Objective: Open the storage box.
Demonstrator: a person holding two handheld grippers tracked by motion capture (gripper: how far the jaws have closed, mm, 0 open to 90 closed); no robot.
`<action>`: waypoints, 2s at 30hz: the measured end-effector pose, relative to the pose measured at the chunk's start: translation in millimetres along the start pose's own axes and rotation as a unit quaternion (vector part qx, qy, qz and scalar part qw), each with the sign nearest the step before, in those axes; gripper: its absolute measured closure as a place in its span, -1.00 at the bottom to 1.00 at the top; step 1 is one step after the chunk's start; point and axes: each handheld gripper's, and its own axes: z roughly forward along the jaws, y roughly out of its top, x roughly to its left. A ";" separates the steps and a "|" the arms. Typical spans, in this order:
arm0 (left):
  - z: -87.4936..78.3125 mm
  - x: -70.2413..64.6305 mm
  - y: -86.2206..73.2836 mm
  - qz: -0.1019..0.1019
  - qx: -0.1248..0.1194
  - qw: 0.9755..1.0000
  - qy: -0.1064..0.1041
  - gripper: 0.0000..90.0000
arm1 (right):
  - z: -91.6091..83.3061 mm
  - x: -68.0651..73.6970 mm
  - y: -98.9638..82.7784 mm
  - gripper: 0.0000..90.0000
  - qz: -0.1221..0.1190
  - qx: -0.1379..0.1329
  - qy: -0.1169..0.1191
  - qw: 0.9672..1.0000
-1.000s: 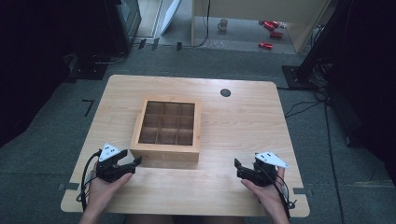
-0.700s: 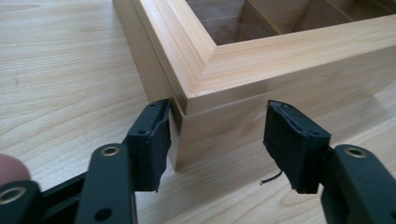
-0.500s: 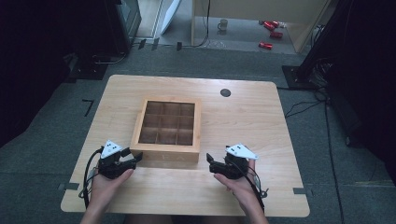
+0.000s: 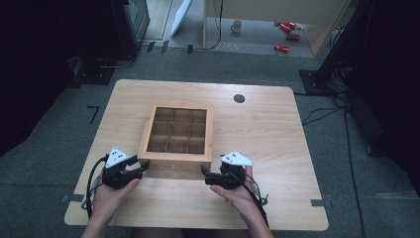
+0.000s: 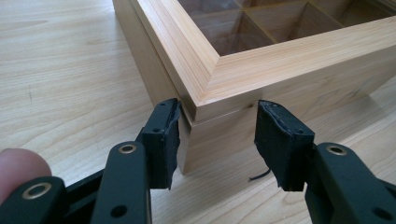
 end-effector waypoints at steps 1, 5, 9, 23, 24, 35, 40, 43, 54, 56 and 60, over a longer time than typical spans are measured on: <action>-1.3 0.2 0.4 0.000 -0.006 1.000 -0.004 0.13 | 1.6 1.0 -0.7 -0.56 -0.002 0.003 0.001 1.000; -15.2 6.5 7.8 -0.037 -0.059 0.997 -0.029 0.29 | 7.5 4.9 -2.4 -0.55 -0.008 0.008 0.000 1.000; -17.2 5.6 7.7 -0.013 -0.047 0.999 -0.022 0.20 | 13.7 7.3 -2.5 -0.54 -0.010 0.010 -0.004 1.000; 6.4 5.4 -1.8 0.003 0.023 1.000 -0.012 0.13 | 19.2 6.6 -5.5 -0.54 -0.014 0.020 -0.014 1.000; 5.6 5.7 -1.7 0.003 0.021 1.000 -0.013 0.14 | 20.5 7.0 -5.8 -0.54 -0.013 0.020 -0.014 1.000; 0.4 4.3 1.6 0.014 0.003 1.000 -0.007 0.19 | 23.6 6.9 -4.1 -0.51 -0.011 0.013 -0.015 1.000; 0.1 3.3 2.3 0.014 -0.004 1.000 -0.007 0.18 | 24.3 7.5 -3.1 -0.49 -0.013 0.006 -0.016 1.000; -0.5 2.5 2.7 0.016 -0.010 1.000 -0.005 0.18 | 23.0 6.3 -1.4 -0.45 -0.009 -0.007 -0.017 1.000; -5.3 5.5 3.2 0.001 -0.031 0.999 -0.013 0.10 | 18.1 7.5 6.0 -0.37 -0.042 -0.028 -0.020 0.998; -6.0 7.0 0.8 0.005 -0.020 1.000 -0.003 0.02 | 16.8 8.2 7.3 -0.37 -0.047 -0.035 -0.021 0.998; -2.7 12.0 -9.3 0.003 0.009 1.000 0.007 -0.13 | 12.3 9.9 13.7 -0.37 -0.062 -0.051 -0.025 0.996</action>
